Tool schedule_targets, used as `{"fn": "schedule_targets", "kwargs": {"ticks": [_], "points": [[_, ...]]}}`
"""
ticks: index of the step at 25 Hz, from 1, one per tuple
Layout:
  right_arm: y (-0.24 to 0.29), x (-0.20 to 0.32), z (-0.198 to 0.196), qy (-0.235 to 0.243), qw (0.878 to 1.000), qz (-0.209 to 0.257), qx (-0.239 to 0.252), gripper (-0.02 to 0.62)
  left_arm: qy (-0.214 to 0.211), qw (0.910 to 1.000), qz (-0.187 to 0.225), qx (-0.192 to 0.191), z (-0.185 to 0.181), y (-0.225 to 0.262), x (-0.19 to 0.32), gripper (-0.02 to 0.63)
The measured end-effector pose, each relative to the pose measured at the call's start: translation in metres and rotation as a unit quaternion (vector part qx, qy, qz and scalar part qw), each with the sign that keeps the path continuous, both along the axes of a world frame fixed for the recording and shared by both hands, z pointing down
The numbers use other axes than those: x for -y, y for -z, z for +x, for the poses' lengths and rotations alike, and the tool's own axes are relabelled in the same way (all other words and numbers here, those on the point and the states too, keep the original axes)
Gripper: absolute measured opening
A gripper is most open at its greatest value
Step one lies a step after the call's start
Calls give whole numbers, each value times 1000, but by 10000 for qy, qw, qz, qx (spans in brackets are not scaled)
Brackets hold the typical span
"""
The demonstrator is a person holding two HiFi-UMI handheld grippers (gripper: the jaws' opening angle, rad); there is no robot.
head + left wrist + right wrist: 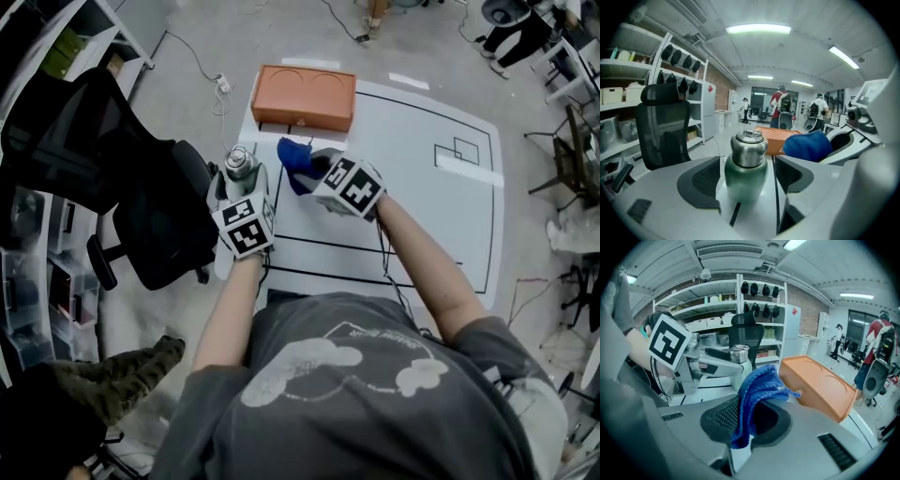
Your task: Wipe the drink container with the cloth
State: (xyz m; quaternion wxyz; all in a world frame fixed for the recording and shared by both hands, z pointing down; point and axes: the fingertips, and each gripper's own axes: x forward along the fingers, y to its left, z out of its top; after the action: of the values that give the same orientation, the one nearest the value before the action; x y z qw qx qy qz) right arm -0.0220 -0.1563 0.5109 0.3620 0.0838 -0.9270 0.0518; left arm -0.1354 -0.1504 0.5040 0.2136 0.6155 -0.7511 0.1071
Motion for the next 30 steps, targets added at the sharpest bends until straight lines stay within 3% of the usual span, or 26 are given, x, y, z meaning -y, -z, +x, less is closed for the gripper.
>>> {"fn": "schedule_targets", "kwargs": {"ticks": [9, 13, 18, 24, 30], "points": [[-2, 3, 8, -42, 10000, 1, -38, 44, 140, 9992, -192, 325, -5, -8, 13, 330], [-1, 6, 6, -89, 10000, 9, -34, 43, -280, 9990, -58, 331, -5, -7, 13, 325], [8, 13, -1, -95, 9999, 121, 24, 43, -1094, 9934, 103, 319, -1, -5, 14, 324], [24, 19, -18, 137, 9996, 190, 143, 44, -2359, 9708, 310, 289, 4, -1, 14, 324], [26, 15, -49, 555, 9982, 172, 167, 43, -3474, 9364, 433, 242, 8, 0, 11, 324]]}}
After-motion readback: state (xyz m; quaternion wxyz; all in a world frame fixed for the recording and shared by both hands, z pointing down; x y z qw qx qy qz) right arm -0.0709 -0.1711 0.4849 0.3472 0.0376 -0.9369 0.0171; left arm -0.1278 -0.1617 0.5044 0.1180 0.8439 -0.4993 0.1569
